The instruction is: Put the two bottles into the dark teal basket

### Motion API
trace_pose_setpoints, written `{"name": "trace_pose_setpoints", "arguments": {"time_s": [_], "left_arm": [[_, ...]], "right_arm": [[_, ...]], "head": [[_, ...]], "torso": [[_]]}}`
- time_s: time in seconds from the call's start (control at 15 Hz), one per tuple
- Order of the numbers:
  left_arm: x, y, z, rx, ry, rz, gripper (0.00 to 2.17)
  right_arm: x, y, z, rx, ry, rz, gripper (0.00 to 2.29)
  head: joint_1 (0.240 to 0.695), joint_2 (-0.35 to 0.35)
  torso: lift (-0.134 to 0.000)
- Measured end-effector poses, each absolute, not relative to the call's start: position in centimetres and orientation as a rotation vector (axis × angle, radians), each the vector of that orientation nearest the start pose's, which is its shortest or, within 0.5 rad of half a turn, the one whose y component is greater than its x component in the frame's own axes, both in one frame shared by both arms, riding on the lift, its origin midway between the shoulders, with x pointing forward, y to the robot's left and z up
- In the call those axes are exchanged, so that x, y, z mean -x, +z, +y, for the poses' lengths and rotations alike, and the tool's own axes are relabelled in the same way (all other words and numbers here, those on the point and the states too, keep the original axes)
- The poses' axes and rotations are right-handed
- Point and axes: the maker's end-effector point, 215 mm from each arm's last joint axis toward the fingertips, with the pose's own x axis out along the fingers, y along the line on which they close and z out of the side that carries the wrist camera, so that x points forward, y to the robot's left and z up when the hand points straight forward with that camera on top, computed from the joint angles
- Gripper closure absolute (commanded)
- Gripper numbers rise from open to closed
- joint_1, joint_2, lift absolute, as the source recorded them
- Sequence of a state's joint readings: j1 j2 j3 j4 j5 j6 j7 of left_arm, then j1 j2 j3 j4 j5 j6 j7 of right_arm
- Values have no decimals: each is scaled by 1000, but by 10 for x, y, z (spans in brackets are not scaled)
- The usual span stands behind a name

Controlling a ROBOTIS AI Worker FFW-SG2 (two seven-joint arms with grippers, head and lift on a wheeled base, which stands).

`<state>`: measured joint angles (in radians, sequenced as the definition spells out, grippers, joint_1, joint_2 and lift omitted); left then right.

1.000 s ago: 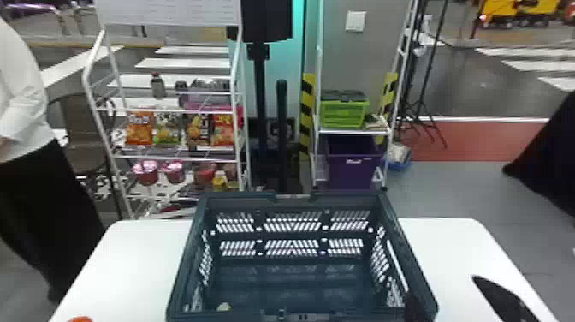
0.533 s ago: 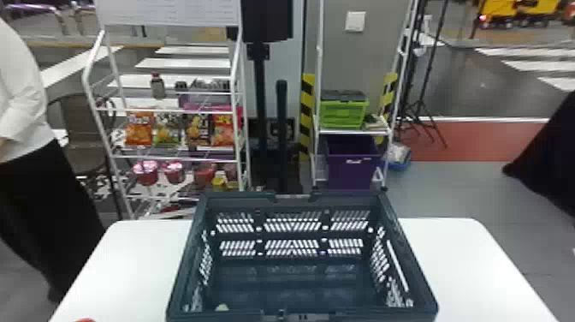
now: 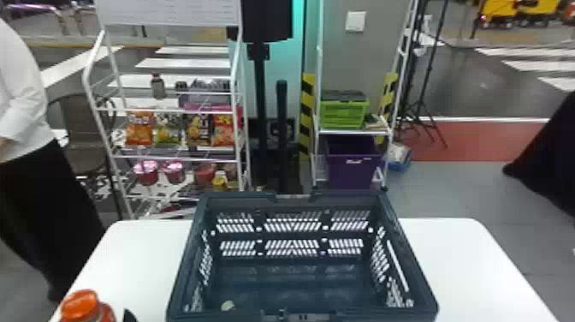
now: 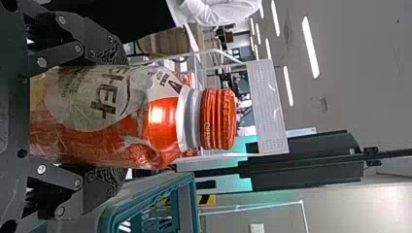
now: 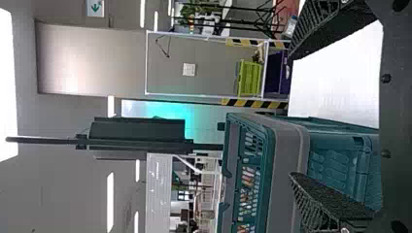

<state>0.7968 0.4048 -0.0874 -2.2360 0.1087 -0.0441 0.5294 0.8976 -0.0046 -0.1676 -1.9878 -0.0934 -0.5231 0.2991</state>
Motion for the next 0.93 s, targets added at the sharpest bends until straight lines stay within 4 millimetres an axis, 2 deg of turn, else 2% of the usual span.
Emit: {"name": "trace_pose_setpoints", "arguments": {"time_s": [0.13, 0.4, 0.53, 0.67, 0.8, 0.93], "left_arm": [[-368, -320, 292, -176, 206, 88, 1986], [-401, -260, 285, -187, 207, -8, 1986], [-419, -238, 276, -178, 176, -49, 1986], [-441, -222, 257, -165, 93, -71, 1986], [-471, -221, 232, -178, -9, -20, 1986], [-498, -222, 193, -230, -127, 51, 1986]], "right_arm": [[-291, -359, -258, 64, 154, -38, 16], [-290, -364, -256, 70, 163, -26, 19], [-289, -367, -254, 75, 168, -16, 22], [-288, -370, -250, 85, 177, -8, 29], [-288, -373, -249, 92, 182, 0, 29], [-289, -378, -252, 96, 180, 11, 33]], "head": [[499, 0], [499, 0], [499, 0], [499, 0], [499, 0], [499, 0]], "torso": [[0], [0], [0], [0], [0], [0]]}}
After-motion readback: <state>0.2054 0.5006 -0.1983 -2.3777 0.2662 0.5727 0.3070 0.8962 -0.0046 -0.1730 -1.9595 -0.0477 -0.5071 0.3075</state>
